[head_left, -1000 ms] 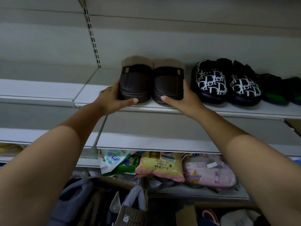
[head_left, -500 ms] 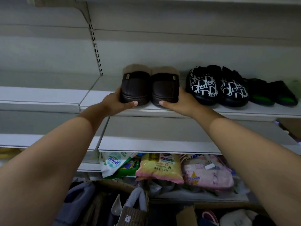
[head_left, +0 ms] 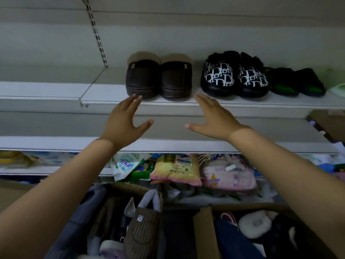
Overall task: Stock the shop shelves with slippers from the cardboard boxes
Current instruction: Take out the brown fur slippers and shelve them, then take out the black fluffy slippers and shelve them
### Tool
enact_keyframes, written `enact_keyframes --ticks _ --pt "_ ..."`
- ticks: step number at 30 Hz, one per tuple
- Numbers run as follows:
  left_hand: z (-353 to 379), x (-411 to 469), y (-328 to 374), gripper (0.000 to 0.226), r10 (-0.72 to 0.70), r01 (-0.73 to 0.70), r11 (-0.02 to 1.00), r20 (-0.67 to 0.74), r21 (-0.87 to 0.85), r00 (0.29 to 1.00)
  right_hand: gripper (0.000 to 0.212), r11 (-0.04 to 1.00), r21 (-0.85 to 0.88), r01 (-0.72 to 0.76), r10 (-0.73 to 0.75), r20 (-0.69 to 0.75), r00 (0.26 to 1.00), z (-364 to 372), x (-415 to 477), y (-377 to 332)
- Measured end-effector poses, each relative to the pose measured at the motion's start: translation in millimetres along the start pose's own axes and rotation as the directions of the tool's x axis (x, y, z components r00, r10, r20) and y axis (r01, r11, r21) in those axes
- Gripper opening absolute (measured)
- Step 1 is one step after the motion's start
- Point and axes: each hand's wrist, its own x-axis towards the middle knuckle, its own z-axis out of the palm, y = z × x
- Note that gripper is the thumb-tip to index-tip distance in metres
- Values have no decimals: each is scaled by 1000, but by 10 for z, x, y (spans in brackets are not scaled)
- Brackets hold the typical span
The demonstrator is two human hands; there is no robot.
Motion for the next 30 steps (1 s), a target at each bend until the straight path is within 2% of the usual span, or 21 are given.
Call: enact_keyframes --ticks 7,11,16,19,21,24,30 --pt "393 -633 768 86 -74 65 997 191 49 979 96 999 16 -28 26 126 992 344 -870 445" --pt "779 -1037 1297 88 -136 135 991 280 24 950 94 997 27 -79 72 204 976 518 -1441 915" --pt "1415 -1571 2021 83 -140 153 988 379 -4 915 95 982 40 -185 165 291 942 694 -2216 1700" --pt "1816 -1956 2432 83 -154 165 986 458 16 876 93 968 29 -248 216 401 890 831 -2720 2191" --pt "2042 -2191 2661 87 -190 186 980 548 63 815 92 950 37 -310 256 476 841 945 -3032 2496" --pt "2348 -2475 2935 86 -270 231 961 685 151 677 92 921 36 -388 309 541 782 1172 -3443 2942" --pt "2912 -3056 3213 80 -401 331 903 814 274 421 82 846 70 -529 364 649 668 1798 -4117 3569"
